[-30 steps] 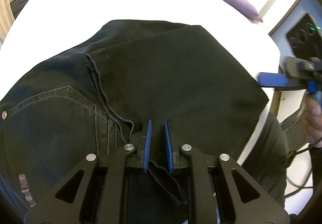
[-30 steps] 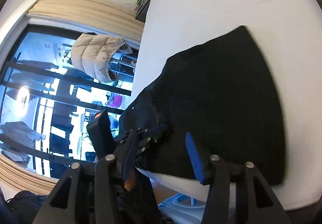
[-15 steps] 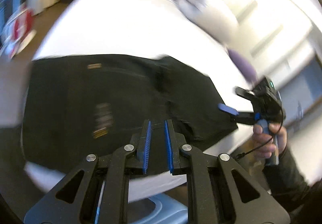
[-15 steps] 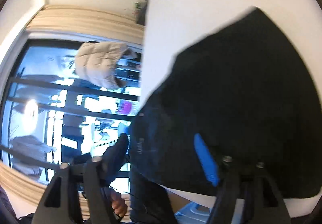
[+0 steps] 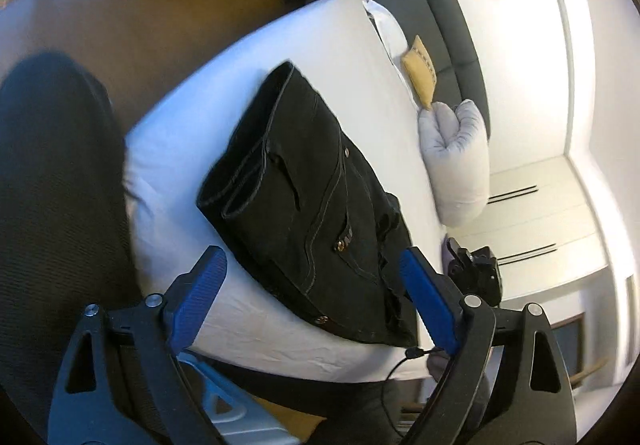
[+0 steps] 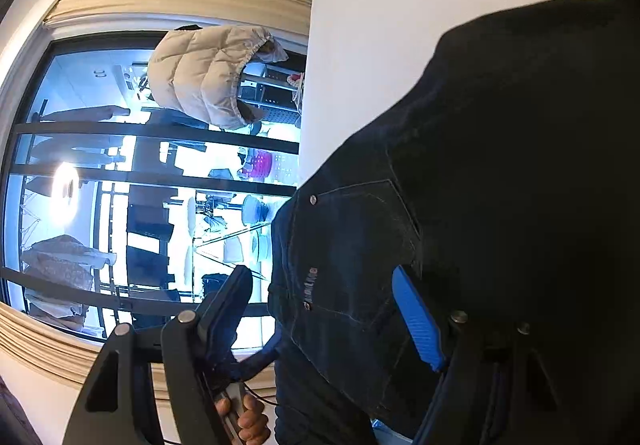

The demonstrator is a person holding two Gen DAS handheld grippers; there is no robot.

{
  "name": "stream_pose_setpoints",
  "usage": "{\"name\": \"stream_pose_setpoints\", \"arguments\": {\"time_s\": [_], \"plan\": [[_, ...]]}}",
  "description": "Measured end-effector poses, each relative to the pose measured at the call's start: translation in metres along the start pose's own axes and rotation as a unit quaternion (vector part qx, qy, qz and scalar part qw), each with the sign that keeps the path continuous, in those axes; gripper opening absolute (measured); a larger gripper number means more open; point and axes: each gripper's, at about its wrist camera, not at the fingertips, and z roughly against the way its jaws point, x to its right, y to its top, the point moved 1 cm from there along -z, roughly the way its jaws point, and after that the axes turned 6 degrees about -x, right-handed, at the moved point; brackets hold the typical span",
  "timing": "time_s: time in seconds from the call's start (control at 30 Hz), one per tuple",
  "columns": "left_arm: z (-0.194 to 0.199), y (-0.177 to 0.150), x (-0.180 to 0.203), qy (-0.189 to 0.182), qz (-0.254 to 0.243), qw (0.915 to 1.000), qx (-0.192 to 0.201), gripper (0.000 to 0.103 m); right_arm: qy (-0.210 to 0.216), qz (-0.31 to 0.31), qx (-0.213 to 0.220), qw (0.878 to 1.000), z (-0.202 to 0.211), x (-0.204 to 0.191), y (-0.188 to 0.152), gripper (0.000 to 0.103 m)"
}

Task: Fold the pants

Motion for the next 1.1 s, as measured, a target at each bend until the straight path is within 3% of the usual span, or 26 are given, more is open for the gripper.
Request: {"name": "stream_pose_setpoints", "arguments": {"time_s": [0.13,0.37,0.63,0.7,0.77,0.93,1.1], "plan": [[-0.014,-0.002,-0.023,-0.026,0.041,0.9986,-0.019,0.089,0.003,-0.005,0.009,1.000,0.009,0.004,-0.002,0.076],[-0.022,0.002,-0.062,-0.078,0.116,0.9901,-0.008,0.088,0.006,-0.015,0.016,1.000,0.011,0.012,-0.007,0.075],[-0.029,0.007,-0.074,-0.122,0.166,0.9786,-0.004,0.088,0.009,-0.013,0.010,1.000,0.004,0.007,-0.003,0.075],[-0.028,0.008,-0.071,-0.129,0.168,0.9772,-0.007,0.080,0.005,-0.013,0.007,1.000,0.004,0.006,0.000,0.075],[-0.031,0.009,-0.067,-0.132,0.164,0.9774,-0.014,0.063,-0.002,-0.010,0.004,1.000,0.004,0.004,0.003,0.075],[-0.040,0.010,-0.051,-0.122,0.132,0.9832,-0.029,0.033,-0.019,0.001,-0.022,1.000,-0.001,-0.005,0.015,0.075],[-0.040,0.013,-0.037,-0.104,0.095,0.9896,-0.026,0.023,-0.037,0.008,-0.060,0.998,-0.024,-0.008,0.027,0.075]]}}
